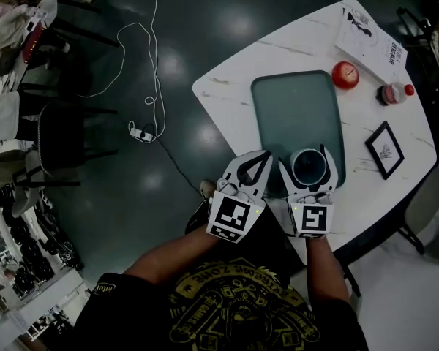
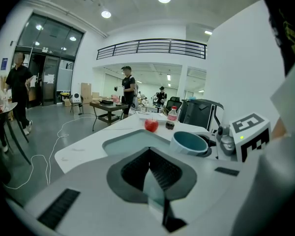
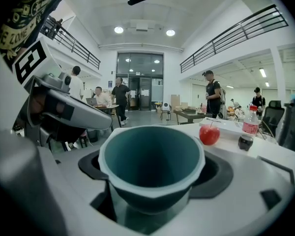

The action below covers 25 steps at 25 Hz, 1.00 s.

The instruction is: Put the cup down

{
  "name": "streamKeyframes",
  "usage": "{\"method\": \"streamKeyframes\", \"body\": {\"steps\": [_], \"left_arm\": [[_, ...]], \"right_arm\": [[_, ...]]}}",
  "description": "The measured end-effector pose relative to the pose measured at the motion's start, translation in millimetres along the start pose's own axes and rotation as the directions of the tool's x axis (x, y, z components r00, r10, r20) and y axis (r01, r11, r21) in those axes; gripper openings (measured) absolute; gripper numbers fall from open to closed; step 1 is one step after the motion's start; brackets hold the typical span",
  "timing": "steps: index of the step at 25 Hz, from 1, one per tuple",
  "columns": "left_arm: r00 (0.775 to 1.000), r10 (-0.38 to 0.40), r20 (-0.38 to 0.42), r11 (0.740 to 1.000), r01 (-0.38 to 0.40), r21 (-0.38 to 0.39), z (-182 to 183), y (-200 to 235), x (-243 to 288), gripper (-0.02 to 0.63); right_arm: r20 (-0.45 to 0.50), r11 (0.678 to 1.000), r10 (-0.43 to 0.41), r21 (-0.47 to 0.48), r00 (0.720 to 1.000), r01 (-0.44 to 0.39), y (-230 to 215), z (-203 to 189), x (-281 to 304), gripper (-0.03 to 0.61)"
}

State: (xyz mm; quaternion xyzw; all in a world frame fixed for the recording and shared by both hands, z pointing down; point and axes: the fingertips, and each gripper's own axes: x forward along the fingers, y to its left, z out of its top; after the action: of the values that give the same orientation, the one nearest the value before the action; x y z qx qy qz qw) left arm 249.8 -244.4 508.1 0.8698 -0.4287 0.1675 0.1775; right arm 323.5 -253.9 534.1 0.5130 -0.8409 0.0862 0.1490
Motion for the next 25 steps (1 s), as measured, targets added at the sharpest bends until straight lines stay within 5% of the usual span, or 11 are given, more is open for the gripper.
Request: {"method": "streamKeyframes", "body": {"steps": [11, 20, 25], "left_arm": [[0.997, 0.0, 0.071, 1.0, -0.002, 0.03, 25.4, 2.8, -23.7, 0.009], [0.991, 0.012, 0.133, 0.998, -0.02, 0.06, 45.7, 24.1, -87.0, 0.009], [0.988, 0.008, 0.153, 0.998, -0.018, 0.064, 48.5, 35.6, -130.8, 0.01]], "right_arm": [[-0.034, 0.997, -0.074, -0.004, 0.997, 0.074, -7.3, 12.3, -31.9, 0.445], [0.099, 0.976, -0.215, 0.052, 0.972, 0.211, 9.9, 85.3, -86.3, 0.44], [0.112, 0.978, -0.209, 0.051, 0.971, 0.204, 55.5, 100.6, -99.4, 0.264]]}}
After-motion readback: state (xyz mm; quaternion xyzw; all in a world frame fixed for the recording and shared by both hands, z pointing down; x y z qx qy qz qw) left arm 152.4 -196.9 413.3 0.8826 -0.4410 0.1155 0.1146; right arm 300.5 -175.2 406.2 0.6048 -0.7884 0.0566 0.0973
